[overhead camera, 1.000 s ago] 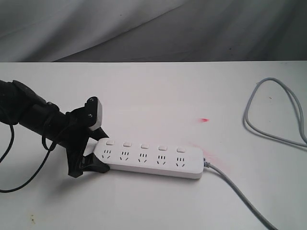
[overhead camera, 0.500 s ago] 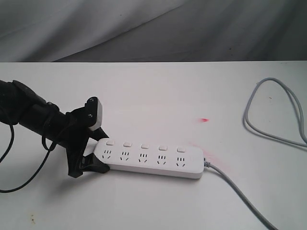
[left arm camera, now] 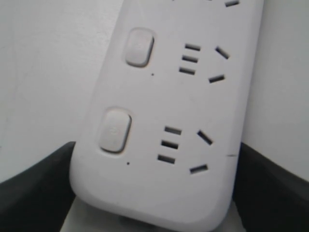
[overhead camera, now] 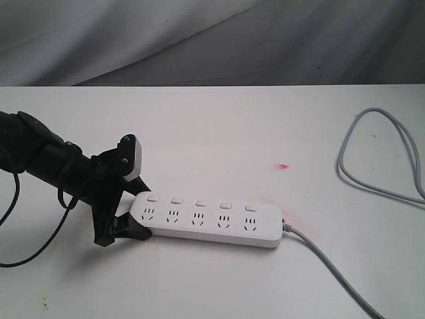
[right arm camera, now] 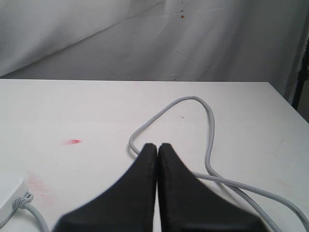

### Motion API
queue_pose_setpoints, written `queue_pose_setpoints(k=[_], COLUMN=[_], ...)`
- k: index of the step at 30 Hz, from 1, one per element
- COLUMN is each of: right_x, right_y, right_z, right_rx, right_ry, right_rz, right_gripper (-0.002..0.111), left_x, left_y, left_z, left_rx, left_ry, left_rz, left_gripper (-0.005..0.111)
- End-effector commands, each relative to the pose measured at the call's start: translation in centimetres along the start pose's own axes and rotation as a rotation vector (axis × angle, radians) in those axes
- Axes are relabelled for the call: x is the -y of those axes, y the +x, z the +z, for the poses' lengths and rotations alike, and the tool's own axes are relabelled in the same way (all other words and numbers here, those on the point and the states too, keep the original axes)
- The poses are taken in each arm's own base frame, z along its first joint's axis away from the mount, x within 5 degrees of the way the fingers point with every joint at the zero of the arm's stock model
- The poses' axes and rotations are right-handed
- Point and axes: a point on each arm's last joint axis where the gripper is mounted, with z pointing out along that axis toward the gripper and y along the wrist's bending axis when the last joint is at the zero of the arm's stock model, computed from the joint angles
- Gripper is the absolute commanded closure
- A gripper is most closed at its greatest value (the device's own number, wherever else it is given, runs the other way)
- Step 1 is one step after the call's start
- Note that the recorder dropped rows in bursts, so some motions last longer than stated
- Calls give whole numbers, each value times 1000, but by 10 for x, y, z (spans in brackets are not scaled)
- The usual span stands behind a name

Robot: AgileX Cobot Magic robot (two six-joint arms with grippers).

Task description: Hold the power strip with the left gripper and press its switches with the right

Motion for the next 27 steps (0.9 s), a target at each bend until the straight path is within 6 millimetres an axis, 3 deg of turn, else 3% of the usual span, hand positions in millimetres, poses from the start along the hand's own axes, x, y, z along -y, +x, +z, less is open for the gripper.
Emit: queue_pose_setpoints(k=[1,6,11,21,24,27], right_x=[0,1,1,13,15,14], right_y=[1,-4,-24,-62,-67,-64], right_z=[0,0,-3,-26,-32,-28], right_rx=[-4,51,275,777,871,817], right_ry=[-1,16,-10,48,58,7], right_rz=[0,-121,117,265,278,388], right_gripper=[108,108,108,108,108,108], left_x=[1,1,1,1,1,1], left_y=[1,1,1,1,1,1], left_z=[1,1,1,1,1,1], left_rx=[0,0,0,0,0,0], left_ry=[19,19,19,19,19,19], left_rz=[-3,-5,-5,-1,-1,-1], left_gripper=[56,56,56,56,56,56])
